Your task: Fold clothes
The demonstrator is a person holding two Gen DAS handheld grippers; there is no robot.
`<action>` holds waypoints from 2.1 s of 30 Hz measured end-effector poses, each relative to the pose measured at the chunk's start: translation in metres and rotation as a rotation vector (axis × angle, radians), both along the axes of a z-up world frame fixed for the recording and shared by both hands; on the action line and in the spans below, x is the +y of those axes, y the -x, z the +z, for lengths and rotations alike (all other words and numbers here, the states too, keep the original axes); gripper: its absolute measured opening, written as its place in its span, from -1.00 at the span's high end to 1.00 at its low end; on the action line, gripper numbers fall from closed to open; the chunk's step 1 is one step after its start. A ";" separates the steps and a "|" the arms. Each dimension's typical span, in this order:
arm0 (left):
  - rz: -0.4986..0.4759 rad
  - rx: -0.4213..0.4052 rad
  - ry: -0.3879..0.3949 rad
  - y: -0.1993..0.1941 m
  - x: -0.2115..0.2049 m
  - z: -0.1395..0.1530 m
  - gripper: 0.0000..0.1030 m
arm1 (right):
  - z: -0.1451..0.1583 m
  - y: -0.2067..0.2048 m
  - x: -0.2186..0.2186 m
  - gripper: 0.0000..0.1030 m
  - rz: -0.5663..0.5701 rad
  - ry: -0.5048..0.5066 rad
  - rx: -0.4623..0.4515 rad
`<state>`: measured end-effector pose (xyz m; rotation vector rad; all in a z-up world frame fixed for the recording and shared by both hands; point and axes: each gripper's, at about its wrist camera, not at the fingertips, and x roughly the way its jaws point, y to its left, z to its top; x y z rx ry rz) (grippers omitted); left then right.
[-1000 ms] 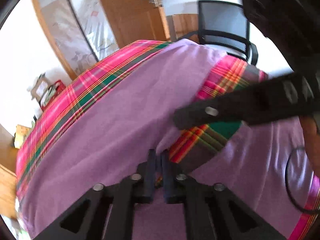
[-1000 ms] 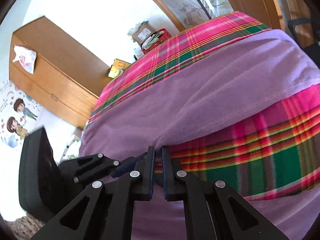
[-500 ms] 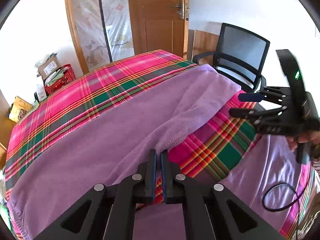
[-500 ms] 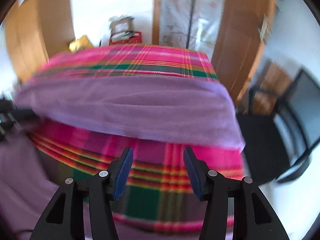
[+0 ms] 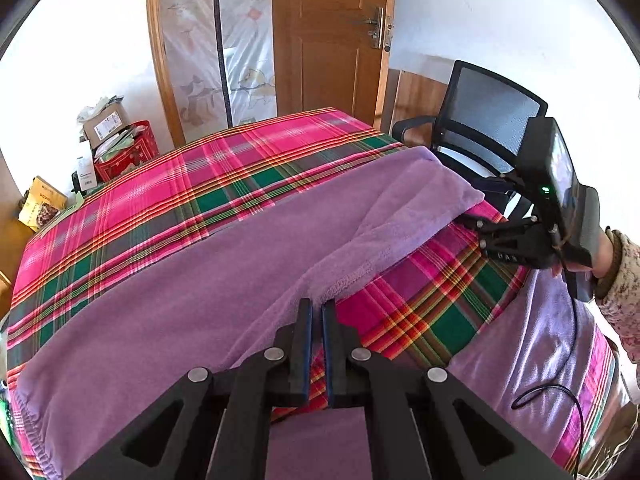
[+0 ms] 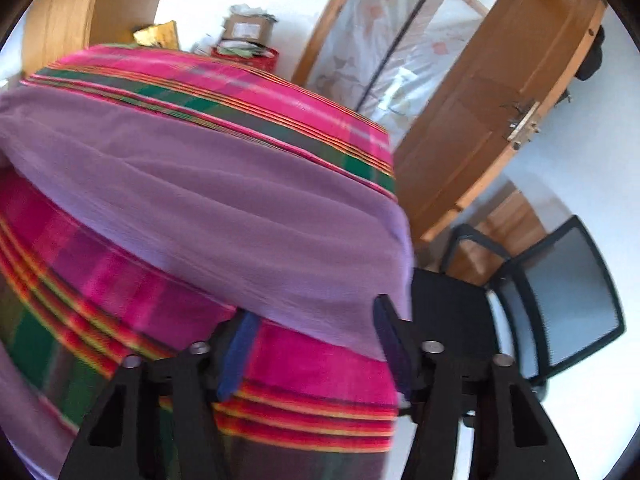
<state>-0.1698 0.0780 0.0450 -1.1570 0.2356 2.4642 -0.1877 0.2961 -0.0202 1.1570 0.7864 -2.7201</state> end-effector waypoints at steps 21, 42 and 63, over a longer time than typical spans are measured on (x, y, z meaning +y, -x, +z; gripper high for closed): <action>-0.181 -0.158 0.212 -0.018 0.043 -0.046 0.88 | -0.020 -0.024 0.056 0.90 -0.091 -0.218 -0.005; -0.206 -0.171 0.064 -0.023 0.007 -0.010 0.80 | 0.014 -0.017 -0.007 0.29 0.042 0.187 -0.099; 0.352 -0.201 0.034 -0.105 -0.214 0.003 0.78 | 0.039 -0.098 -0.115 0.17 0.328 0.288 -0.195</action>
